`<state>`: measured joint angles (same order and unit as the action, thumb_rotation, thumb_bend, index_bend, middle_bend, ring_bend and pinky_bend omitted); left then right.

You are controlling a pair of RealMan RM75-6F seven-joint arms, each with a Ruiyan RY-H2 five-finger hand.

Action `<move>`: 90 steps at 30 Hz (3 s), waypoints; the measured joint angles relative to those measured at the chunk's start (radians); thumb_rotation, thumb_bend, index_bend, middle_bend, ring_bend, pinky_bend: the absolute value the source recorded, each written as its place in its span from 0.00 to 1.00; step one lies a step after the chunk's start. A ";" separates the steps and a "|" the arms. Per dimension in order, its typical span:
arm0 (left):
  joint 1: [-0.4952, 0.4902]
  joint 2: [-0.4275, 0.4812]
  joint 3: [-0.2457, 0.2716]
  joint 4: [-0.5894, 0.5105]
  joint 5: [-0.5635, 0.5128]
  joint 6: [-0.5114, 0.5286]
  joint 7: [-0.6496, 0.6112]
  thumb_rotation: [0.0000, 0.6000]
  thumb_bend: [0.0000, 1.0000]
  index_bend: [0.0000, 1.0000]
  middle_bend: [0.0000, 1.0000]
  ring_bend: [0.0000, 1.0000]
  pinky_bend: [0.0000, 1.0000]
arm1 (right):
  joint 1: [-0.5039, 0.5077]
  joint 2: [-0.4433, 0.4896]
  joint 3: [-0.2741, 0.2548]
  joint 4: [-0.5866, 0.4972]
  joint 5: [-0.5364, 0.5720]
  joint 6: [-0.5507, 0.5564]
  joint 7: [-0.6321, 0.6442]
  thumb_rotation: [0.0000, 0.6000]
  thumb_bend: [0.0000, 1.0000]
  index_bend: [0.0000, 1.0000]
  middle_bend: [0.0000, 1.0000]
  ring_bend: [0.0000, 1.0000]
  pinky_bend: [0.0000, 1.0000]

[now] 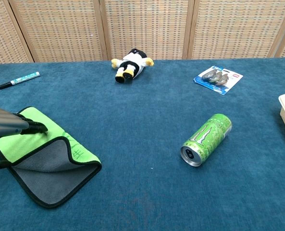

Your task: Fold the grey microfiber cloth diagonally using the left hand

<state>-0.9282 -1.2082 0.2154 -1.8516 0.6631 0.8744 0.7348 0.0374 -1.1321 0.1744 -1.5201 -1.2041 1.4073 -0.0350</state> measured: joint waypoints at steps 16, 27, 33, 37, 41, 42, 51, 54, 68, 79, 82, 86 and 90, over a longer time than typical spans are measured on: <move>-0.039 0.038 -0.100 -0.051 0.108 -0.066 -0.114 1.00 0.39 0.00 0.00 0.00 0.00 | 0.002 -0.001 0.000 0.005 0.004 -0.007 0.003 1.00 0.00 0.00 0.00 0.00 0.00; -0.132 -0.060 -0.085 -0.029 -0.063 -0.050 -0.014 1.00 0.39 0.25 0.00 0.00 0.00 | 0.003 -0.003 0.004 0.017 0.016 -0.016 0.011 1.00 0.00 0.00 0.00 0.00 0.00; -0.143 -0.078 -0.071 -0.019 -0.082 -0.038 -0.012 1.00 0.39 0.34 0.00 0.00 0.00 | 0.003 -0.003 0.004 0.018 0.016 -0.016 0.011 1.00 0.00 0.00 0.00 0.00 0.00; -0.144 -0.085 -0.068 -0.016 -0.083 -0.024 -0.014 1.00 0.41 0.40 0.00 0.00 0.00 | 0.003 -0.003 0.005 0.018 0.017 -0.017 0.011 1.00 0.00 0.00 0.00 0.00 0.00; -0.140 -0.085 -0.068 -0.018 -0.069 -0.014 -0.021 1.00 0.47 0.53 0.00 0.00 0.00 | 0.003 -0.003 0.005 0.018 0.016 -0.017 0.011 1.00 0.00 0.00 0.00 0.00 0.00; -0.138 -0.085 -0.068 -0.019 -0.064 -0.012 -0.024 1.00 0.49 0.55 0.00 0.00 0.00 | 0.003 -0.003 0.005 0.018 0.016 -0.017 0.011 1.00 0.00 0.00 0.00 0.00 0.00; -0.109 -0.079 -0.047 -0.037 0.001 0.022 -0.032 1.00 0.51 0.58 0.00 0.00 0.00 | 0.003 -0.002 0.004 0.017 0.014 -0.018 0.014 1.00 0.00 0.00 0.00 0.00 0.00; -0.101 -0.076 -0.037 -0.046 0.015 0.029 -0.029 1.00 0.52 0.58 0.00 0.00 0.00 | 0.003 -0.002 0.003 0.016 0.013 -0.017 0.014 1.00 0.00 0.00 0.00 0.00 0.00; -0.047 -0.081 0.021 -0.074 0.097 0.053 -0.008 1.00 0.49 0.02 0.00 0.00 0.00 | 0.001 0.001 0.002 0.009 0.009 -0.013 0.011 1.00 0.00 0.00 0.00 0.00 0.00; -0.024 -0.058 0.016 -0.057 0.215 -0.066 -0.141 1.00 0.31 0.00 0.00 0.00 0.00 | 0.001 0.002 0.002 0.006 0.010 -0.012 0.010 1.00 0.00 0.00 0.00 0.00 0.00; -0.012 -0.044 0.013 -0.057 0.265 -0.078 -0.179 1.00 0.26 0.00 0.00 0.00 0.00 | 0.000 0.004 0.002 0.004 0.010 -0.011 0.011 1.00 0.00 0.00 0.00 0.00 0.00; 0.014 -0.021 0.004 -0.059 0.354 -0.080 -0.246 1.00 0.22 0.00 0.00 0.00 0.00 | -0.001 0.005 0.002 0.002 0.008 -0.008 0.011 1.00 0.00 0.00 0.00 0.00 0.00; 0.044 0.007 -0.008 -0.063 0.449 -0.066 -0.326 1.00 0.21 0.00 0.00 0.00 0.00 | -0.003 0.007 0.001 -0.002 0.005 -0.004 0.012 1.00 0.00 0.00 0.00 0.00 0.00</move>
<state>-0.8843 -1.2007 0.2076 -1.9146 1.1125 0.8080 0.4086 0.0346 -1.1254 0.1756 -1.5223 -1.1996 1.4031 -0.0230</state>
